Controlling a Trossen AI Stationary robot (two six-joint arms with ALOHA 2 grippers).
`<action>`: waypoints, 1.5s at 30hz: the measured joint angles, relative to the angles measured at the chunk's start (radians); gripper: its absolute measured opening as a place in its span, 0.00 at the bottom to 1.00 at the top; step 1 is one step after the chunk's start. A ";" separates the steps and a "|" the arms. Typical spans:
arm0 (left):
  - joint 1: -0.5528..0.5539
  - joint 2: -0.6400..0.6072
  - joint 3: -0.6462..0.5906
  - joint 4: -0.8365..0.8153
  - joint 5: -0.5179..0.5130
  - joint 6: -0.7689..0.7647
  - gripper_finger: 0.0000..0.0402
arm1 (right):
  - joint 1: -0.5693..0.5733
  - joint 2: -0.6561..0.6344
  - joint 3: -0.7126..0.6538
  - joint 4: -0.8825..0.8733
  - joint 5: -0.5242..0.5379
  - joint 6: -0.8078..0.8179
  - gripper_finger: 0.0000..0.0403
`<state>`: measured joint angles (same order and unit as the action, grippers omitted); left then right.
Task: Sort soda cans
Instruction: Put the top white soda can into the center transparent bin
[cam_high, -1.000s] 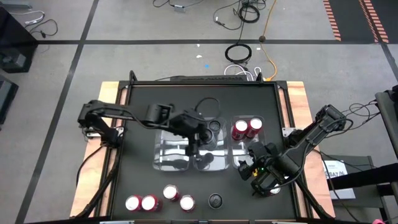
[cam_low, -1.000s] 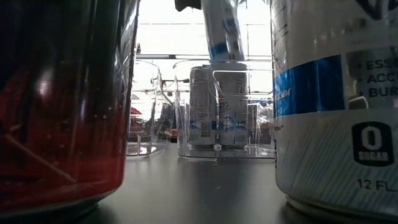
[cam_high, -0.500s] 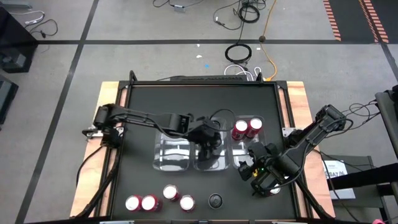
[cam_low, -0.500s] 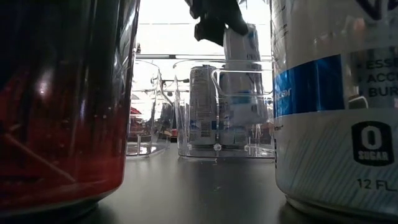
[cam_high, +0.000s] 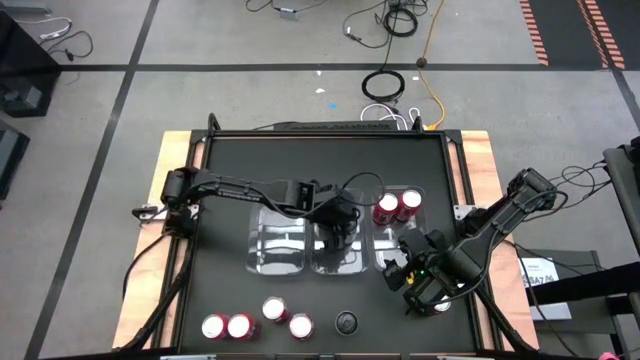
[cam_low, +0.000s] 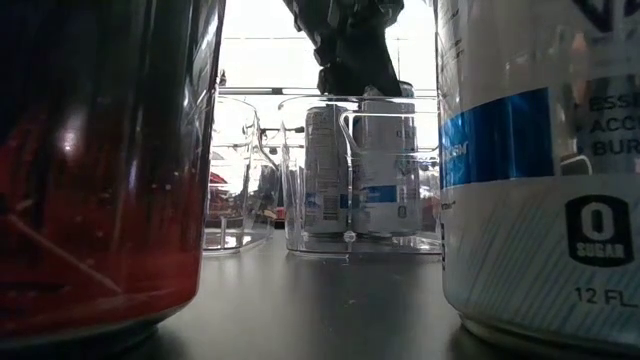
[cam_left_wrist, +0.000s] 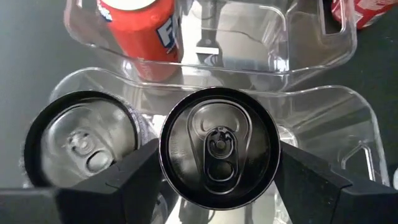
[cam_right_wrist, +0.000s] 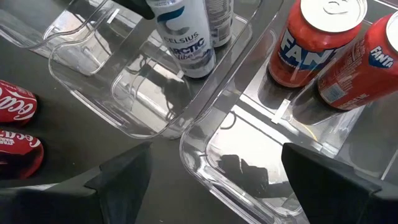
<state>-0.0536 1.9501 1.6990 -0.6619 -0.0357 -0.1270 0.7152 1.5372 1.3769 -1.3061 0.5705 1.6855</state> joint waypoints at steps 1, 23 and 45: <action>0.000 0.004 0.000 0.003 0.005 0.000 0.69 | 0.000 0.000 0.000 0.000 0.000 0.000 0.86; 0.006 0.008 0.000 0.007 0.011 0.004 0.73 | 0.000 0.000 0.000 -0.001 0.000 -0.007 0.86; 0.008 0.008 0.000 -0.005 0.027 -0.023 0.74 | 0.000 0.000 0.000 -0.005 0.002 -0.008 0.86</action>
<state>-0.0460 1.9583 1.6989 -0.6670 -0.0090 -0.1495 0.7151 1.5372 1.3769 -1.3109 0.5720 1.6779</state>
